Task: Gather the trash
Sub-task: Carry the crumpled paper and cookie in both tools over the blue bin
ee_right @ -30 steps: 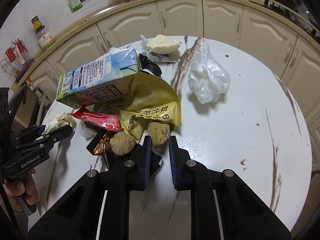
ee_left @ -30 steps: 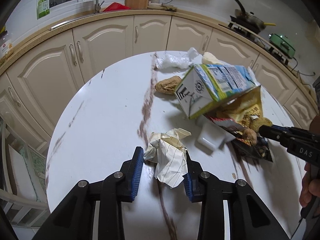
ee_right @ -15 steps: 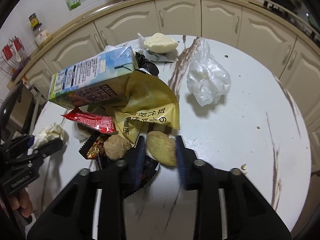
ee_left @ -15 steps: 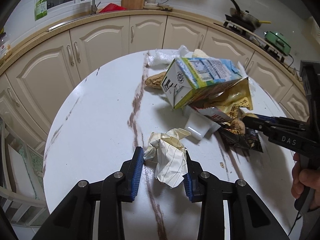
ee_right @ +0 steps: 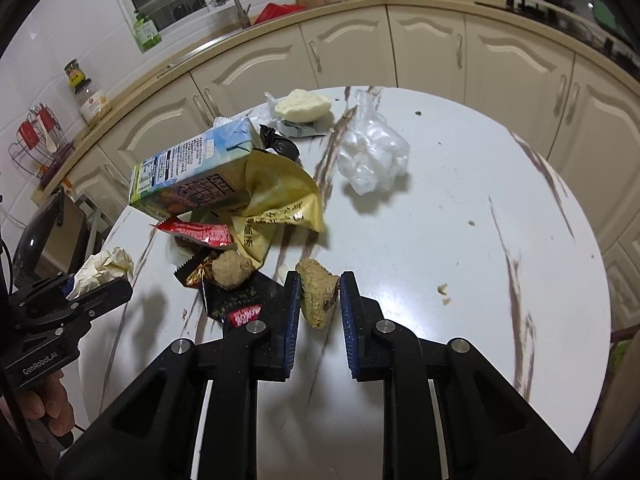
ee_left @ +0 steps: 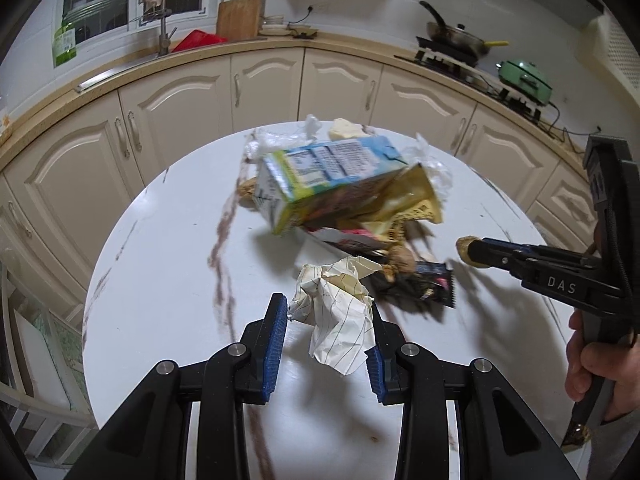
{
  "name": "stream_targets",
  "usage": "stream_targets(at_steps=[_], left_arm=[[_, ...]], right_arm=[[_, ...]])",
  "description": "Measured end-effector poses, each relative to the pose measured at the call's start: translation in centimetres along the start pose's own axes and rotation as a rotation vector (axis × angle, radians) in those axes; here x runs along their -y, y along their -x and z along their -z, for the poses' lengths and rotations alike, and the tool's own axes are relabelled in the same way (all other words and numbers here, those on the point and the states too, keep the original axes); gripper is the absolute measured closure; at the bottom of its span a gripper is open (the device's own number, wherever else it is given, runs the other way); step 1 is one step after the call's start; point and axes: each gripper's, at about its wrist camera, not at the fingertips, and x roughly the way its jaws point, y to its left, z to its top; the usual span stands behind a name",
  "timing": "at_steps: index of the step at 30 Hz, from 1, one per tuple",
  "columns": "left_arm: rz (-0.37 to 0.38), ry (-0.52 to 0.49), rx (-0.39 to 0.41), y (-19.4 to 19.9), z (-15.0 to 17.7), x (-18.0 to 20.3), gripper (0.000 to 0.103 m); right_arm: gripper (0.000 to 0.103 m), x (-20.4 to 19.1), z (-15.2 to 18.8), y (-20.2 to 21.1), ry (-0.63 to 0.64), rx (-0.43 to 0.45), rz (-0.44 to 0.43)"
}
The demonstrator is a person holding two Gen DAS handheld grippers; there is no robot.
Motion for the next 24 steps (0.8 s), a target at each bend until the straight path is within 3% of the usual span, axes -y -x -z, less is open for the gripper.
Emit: stream_targets(at_steps=[5,13,19,24], left_arm=[[0.019,-0.043,0.012,1.3,0.0,2.9,0.071],[0.102,-0.155,0.032,2.0,-0.3,11.6,0.071],[0.231,-0.295,0.022,1.2,-0.4,21.9,0.071],[0.371,-0.428,-0.049,-1.4,1.7,32.4,0.071]], right_arm=[[0.084,1.6,1.4,1.9,-0.043,0.028,-0.034],[0.084,5.2,4.3,7.8,-0.139,0.136,-0.061],[0.084,12.3,8.8,15.9,-0.258,0.248,0.017],[0.084,19.8,14.1,20.1,-0.394,0.253,0.126]])
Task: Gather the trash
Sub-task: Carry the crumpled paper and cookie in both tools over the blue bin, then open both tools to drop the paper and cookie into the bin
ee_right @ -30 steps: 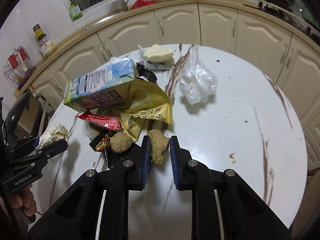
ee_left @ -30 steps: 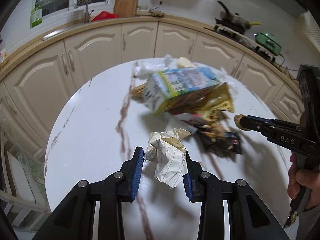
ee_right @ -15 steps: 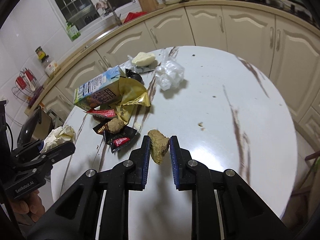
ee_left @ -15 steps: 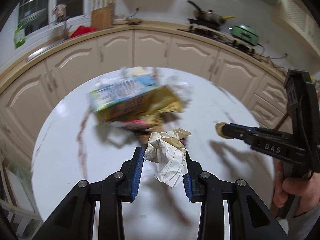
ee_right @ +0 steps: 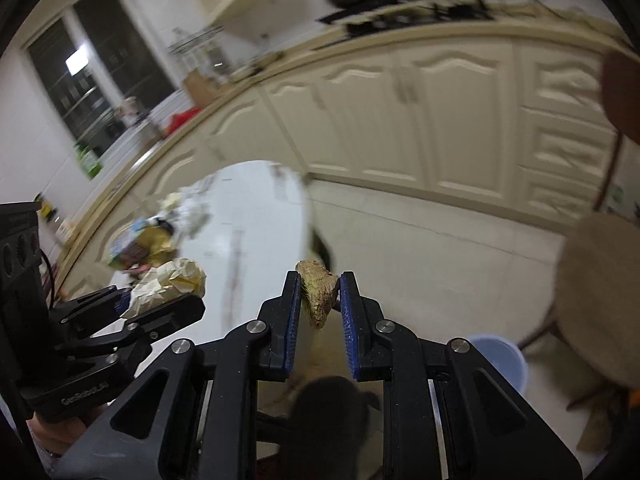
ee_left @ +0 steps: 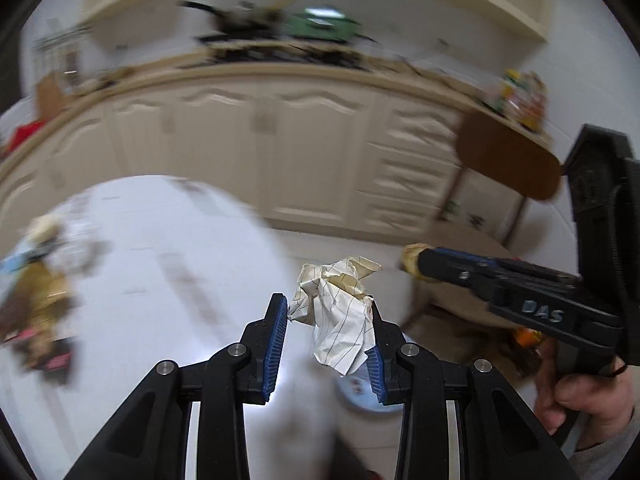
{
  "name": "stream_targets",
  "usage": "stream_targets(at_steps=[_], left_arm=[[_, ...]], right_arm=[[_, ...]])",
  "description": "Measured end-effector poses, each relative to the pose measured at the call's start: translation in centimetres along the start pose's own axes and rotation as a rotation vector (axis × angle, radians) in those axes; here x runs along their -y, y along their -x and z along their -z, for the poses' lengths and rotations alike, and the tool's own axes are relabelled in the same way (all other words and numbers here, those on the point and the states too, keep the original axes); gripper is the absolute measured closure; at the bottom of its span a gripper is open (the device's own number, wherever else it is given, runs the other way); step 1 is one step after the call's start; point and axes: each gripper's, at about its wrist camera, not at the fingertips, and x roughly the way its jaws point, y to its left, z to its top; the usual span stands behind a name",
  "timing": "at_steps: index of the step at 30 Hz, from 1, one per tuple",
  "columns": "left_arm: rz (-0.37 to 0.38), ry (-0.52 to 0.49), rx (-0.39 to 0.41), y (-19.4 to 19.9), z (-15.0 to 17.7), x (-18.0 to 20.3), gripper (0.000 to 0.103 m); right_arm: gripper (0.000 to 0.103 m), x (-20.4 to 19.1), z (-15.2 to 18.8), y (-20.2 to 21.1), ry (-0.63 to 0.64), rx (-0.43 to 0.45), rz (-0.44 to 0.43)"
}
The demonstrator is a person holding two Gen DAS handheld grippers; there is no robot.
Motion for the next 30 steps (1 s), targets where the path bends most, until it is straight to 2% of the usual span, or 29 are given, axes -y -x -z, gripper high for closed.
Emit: stream_targets(at_steps=[4,8,12,17,20,23,25,27,30], left_arm=[[0.117,-0.069,-0.106,-6.4,0.0,5.9,0.071],[0.139,-0.110,-0.240,-13.8,1.0,8.9,0.071],[0.117,-0.108,-0.364,-21.0,1.8,10.1,0.071],[0.093,-0.103,-0.493,-28.7,2.9,10.1,0.071],[0.097,-0.098,-0.545,-32.1,2.8,9.9,0.071],[0.091,-0.121,-0.580,-33.3,3.2,9.5,0.068],[0.075,-0.138,-0.580,-34.0,3.1,9.3,0.067],[0.063,-0.142,-0.584,-35.3,2.7,10.4,0.066],[0.028,-0.154,-0.587,-35.2,3.1,10.7,0.057]], right_arm=[[0.084,8.0,2.5,0.6,-0.135,-0.039,0.096],[0.084,14.8,5.8,-1.4,-0.257,-0.117,0.182],[0.084,20.0,9.0,-5.2,-0.351,-0.207,0.226],[0.084,25.3,12.1,-9.0,-0.459,-0.278,0.227],[0.082,27.5,13.3,-10.7,-0.521,-0.299,0.223],[0.079,28.6,13.9,-11.4,-0.542,-0.306,0.237],[0.054,29.1,14.0,-11.6,-0.551,-0.302,0.252],[0.038,29.5,14.2,-11.4,-0.576,-0.284,0.264],[0.017,30.0,14.4,-10.9,-0.599,-0.260,0.280]])
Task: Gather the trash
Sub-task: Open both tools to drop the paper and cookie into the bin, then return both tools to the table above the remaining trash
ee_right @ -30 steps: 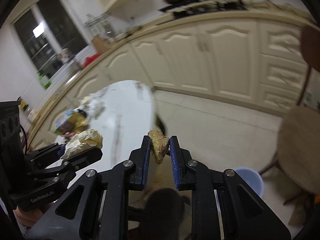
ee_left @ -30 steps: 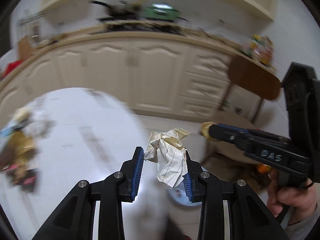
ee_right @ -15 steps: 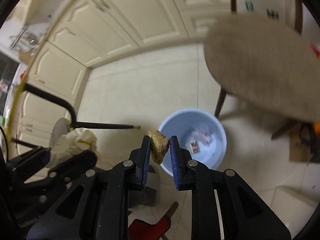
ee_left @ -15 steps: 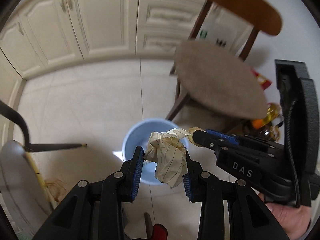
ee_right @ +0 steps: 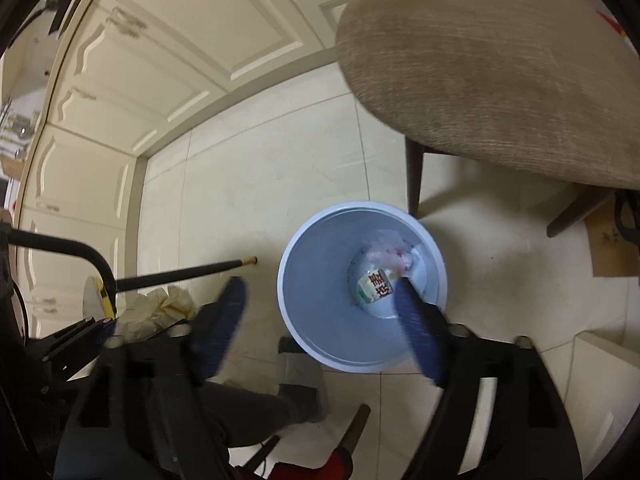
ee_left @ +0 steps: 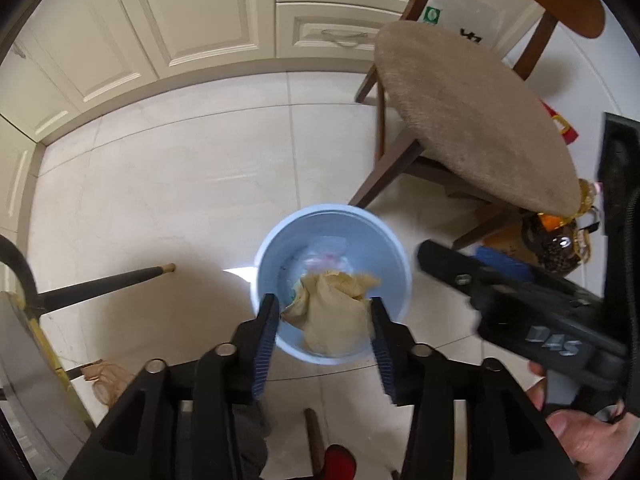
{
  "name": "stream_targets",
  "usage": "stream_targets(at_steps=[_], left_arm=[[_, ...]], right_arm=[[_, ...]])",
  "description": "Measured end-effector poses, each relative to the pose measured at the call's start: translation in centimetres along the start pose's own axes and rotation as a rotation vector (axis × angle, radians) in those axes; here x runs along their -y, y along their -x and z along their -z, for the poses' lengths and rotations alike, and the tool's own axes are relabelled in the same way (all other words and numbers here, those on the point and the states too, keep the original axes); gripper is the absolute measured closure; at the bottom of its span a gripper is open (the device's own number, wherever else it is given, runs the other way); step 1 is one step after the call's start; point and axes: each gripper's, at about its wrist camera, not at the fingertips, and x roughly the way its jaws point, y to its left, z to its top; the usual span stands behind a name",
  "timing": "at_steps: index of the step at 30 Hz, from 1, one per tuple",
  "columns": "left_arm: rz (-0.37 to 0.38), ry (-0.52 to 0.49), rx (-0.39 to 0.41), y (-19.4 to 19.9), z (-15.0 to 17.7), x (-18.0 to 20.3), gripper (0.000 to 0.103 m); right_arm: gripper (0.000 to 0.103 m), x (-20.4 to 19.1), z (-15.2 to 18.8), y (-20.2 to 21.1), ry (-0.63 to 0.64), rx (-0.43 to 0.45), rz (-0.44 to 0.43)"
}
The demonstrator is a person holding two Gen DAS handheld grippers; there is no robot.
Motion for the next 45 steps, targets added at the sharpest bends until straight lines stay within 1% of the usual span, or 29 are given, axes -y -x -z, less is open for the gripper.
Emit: stream_targets(at_steps=[1,2,3,6,8,11,13,15,17,21,25,28,32,34,37,40,42,45], left_arm=[[-0.020,-0.003,0.004,0.1,0.1,0.2,0.055],[-0.036,-0.007,0.009,0.3,0.2,0.6,0.054],[-0.040,-0.011,0.014,0.7,0.7,1.2,0.051],[-0.009,-0.015,0.038,2.0,1.5,1.8,0.039],[-0.002,-0.022,0.048,3.0,2.1,2.0,0.038],[-0.003,-0.022,0.067,4.6,2.9,2.2,0.038],[0.003,-0.013,0.099,6.4,3.6,2.2,0.038],[0.012,-0.010,0.152,9.2,4.8,2.1,0.038],[0.002,-0.017,0.211,12.6,6.4,1.9,0.038],[-0.048,-0.040,0.325,19.0,10.2,1.5,0.038],[-0.035,0.028,0.449,25.4,15.0,-1.1,0.038],[-0.058,0.077,0.516,28.8,18.3,-3.1,0.038],[-0.117,0.165,0.598,33.5,23.5,-5.9,0.038],[-0.160,0.221,0.641,36.0,26.7,-7.5,0.037],[-0.220,0.291,0.693,38.6,30.6,-9.2,0.037],[-0.322,0.374,0.753,41.5,35.4,-10.8,0.037],[-0.376,0.419,0.781,42.7,37.8,-11.2,0.035],[-0.469,0.495,0.840,44.8,41.9,-11.9,0.027]], right_arm=[[0.011,0.1,0.0,0.3,-0.008,0.010,0.003],[0.008,0.1,0.0,0.8,-0.017,0.025,0.003],[0.000,0.1,0.1,1.4,-0.024,0.035,0.003],[0.000,-0.1,0.2,3.1,-0.037,0.067,0.005],[0.000,-0.6,0.3,4.5,-0.043,0.090,0.017],[0.000,-1.4,0.5,6.6,-0.040,0.133,0.007],[0.000,-2.4,0.9,8.5,-0.022,0.171,0.006],[0.000,-3.5,1.2,10.3,-0.008,0.202,0.001],[0.000,-5.0,1.7,12.6,0.011,0.249,-0.006],[0.000,-9.2,2.8,17.5,0.080,0.348,-0.029],[0.000,-15.1,4.5,22.3,0.188,0.444,-0.075],[0.000,-19.7,6.0,24.6,0.275,0.482,-0.103],[0.000,-26.1,8.8,27.0,0.389,0.520,-0.155],[0.000,-29.7,10.5,28.0,0.451,0.533,-0.173],[0.000,-33.9,13.0,29.0,0.533,0.543,-0.207],[0.000,-38.8,16.4,30.1,0.635,0.560,-0.237],[0.000,-41.3,18.4,30.6,0.686,0.565,-0.254],[0.000,-45.2,21.6,31.3,0.776,0.585,-0.265]])
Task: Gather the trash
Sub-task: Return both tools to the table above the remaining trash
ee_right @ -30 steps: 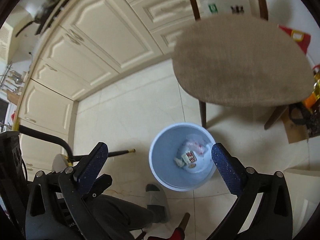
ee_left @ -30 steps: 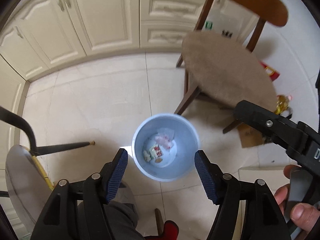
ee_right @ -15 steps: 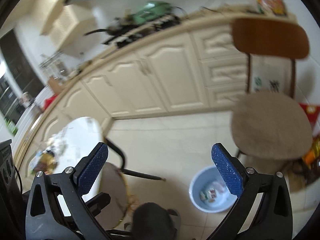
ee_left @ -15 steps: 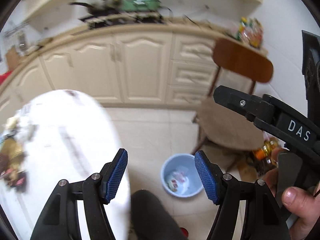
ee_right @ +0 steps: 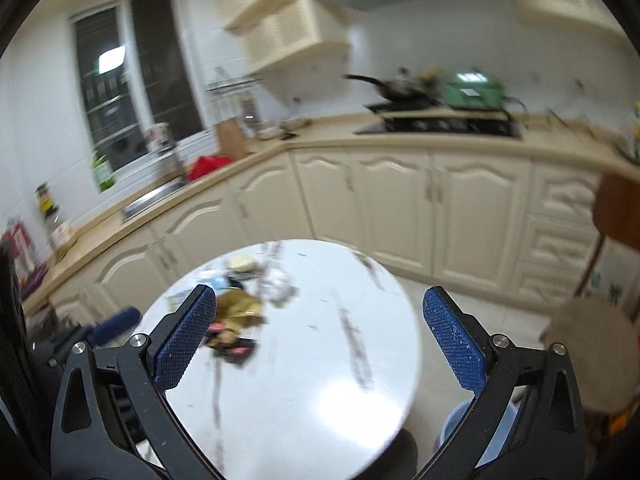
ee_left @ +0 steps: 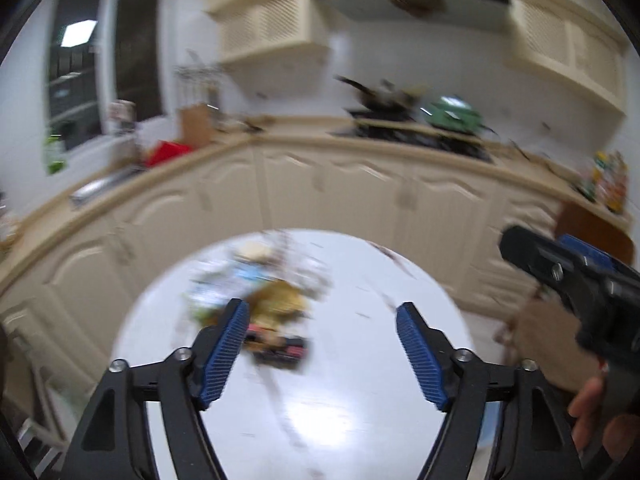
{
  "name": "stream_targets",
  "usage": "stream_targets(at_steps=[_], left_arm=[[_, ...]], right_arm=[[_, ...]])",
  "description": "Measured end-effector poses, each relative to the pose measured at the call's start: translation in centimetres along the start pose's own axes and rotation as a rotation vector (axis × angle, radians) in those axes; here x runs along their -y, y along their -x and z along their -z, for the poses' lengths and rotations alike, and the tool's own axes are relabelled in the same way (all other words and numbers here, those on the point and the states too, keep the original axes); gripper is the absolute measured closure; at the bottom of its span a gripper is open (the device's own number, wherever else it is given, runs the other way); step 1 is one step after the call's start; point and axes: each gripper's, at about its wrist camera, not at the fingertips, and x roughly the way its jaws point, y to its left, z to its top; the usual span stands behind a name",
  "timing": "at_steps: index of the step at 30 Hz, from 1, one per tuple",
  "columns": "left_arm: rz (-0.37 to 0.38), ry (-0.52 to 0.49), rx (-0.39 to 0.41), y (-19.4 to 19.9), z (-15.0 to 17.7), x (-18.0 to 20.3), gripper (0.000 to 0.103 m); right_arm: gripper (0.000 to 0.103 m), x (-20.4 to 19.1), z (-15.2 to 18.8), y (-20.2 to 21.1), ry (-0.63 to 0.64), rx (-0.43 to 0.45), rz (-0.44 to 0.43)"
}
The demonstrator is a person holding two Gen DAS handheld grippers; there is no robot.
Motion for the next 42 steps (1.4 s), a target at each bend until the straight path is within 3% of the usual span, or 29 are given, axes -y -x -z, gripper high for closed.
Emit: stream_targets(at_steps=[6,13,20,27,30,42], left_arm=[[-0.145,0.078,0.091,5.6,2.8,-4.0,0.018],[-0.211,0.144,0.103,7.3,6.3,-5.1,0.005],[-0.205,0.202,-0.036,2.7,5.6,-7.3,0.004],[-0.211,0.230,-0.084,-0.6,3.2,-8.6,0.004],[-0.191,0.231,-0.109,-3.4,1.8,-11.5,0.004],[-0.164,0.236,-0.232,-13.3,2.3,-15.3,0.004]], right_arm=[[0.000,-8.7,-0.2,0.0,0.146,0.014,-0.056],[0.000,-11.8,0.5,-1.3,0.204,0.000,-0.108],[0.000,-10.2,1.2,-5.4,0.206,-0.078,-0.070],[0.000,-9.8,3.8,-10.6,0.249,-0.210,-0.065],[0.000,-10.1,5.2,-12.9,0.274,-0.270,-0.071],[0.002,-11.4,9.7,-21.9,0.349,-0.460,-0.134]])
